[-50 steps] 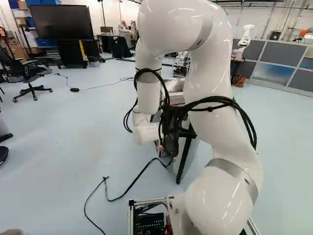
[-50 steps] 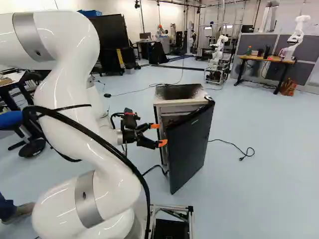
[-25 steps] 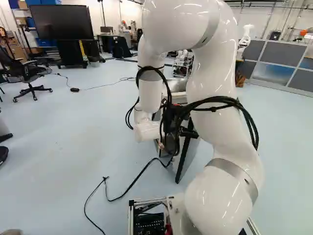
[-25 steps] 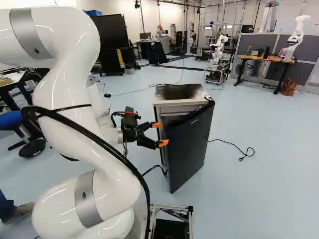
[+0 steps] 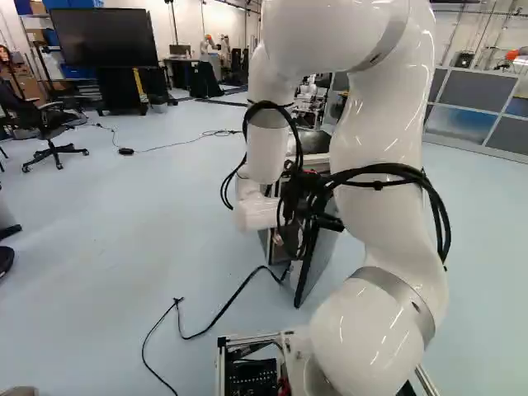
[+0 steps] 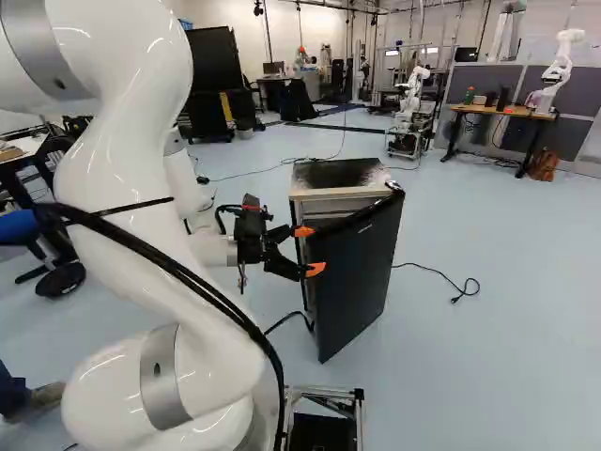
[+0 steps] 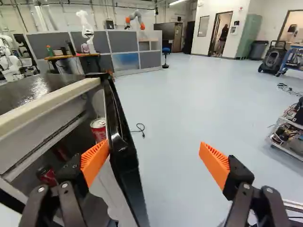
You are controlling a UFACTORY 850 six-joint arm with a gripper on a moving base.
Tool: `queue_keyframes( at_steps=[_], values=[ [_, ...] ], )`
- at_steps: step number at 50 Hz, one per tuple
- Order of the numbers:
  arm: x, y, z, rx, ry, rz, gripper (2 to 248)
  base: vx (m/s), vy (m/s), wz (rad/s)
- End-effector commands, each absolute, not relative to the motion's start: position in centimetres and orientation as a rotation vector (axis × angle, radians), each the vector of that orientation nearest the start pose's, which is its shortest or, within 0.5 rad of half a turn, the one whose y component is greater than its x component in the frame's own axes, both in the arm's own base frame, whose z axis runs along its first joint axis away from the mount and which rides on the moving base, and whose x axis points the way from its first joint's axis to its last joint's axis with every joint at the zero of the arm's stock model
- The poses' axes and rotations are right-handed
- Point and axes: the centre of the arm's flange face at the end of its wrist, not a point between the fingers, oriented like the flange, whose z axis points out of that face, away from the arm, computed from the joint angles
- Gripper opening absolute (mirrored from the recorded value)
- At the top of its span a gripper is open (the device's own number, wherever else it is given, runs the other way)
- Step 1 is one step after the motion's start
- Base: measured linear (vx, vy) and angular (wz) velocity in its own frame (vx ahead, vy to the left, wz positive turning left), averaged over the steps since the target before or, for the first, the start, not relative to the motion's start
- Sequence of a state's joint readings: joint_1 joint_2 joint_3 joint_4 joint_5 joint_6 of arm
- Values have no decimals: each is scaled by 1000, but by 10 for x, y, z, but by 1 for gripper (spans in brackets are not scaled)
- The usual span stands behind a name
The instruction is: Grab a drink from the fridge
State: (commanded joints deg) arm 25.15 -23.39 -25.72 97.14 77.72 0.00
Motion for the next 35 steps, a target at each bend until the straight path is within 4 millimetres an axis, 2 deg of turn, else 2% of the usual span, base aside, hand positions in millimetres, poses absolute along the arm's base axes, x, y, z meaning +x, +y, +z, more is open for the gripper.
queue_keyframes(
  at_steps=[19, 35],
  values=[
    [339, 23, 284, 1518, -1302, 1279, 247, 0, 0, 0],
    [346, -6, 284, 1439, -1363, 1228, 247, 0, 0, 0]
  ],
)
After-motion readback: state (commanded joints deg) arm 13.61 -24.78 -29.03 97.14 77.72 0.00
